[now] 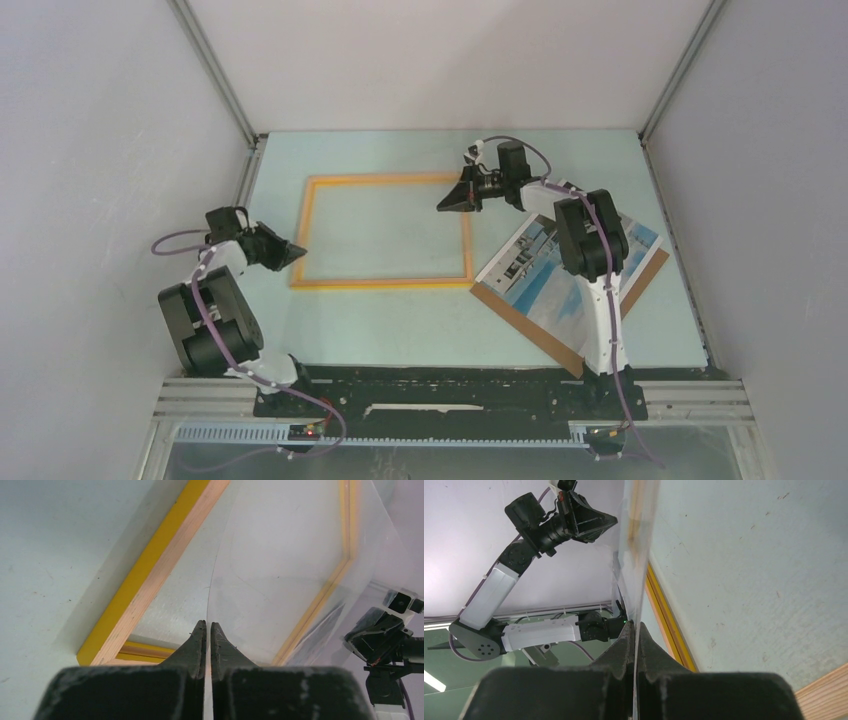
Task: Put the photo into the frame
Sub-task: Adjust the photo frame item on the photo frame.
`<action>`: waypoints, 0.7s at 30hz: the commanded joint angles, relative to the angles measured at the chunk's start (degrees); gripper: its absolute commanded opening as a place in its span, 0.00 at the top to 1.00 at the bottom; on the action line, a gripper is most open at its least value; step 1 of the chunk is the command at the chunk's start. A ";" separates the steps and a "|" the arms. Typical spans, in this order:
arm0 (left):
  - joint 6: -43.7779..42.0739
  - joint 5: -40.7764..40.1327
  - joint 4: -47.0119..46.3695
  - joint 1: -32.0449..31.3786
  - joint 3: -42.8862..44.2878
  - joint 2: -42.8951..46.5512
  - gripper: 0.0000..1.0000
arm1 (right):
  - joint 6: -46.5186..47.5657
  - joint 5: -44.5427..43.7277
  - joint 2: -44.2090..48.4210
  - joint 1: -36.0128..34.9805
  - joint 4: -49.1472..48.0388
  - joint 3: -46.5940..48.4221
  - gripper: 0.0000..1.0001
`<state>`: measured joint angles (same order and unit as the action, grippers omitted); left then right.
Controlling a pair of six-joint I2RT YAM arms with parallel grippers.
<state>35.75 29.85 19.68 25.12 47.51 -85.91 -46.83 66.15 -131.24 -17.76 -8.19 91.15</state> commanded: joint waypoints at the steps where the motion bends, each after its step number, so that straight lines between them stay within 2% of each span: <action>1: 1.34 1.16 -1.62 0.45 3.81 -1.34 1.00 | -0.42 0.20 -1.18 0.17 -0.93 4.07 1.00; 21: 3.02 0.54 -2.68 0.46 5.51 -4.91 1.00 | -1.31 0.06 -5.51 1.16 0.27 9.96 1.00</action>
<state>37.74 30.22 18.02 25.17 49.39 -90.15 -47.51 66.30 -136.35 -17.28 -6.85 97.80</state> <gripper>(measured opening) 0.008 0.007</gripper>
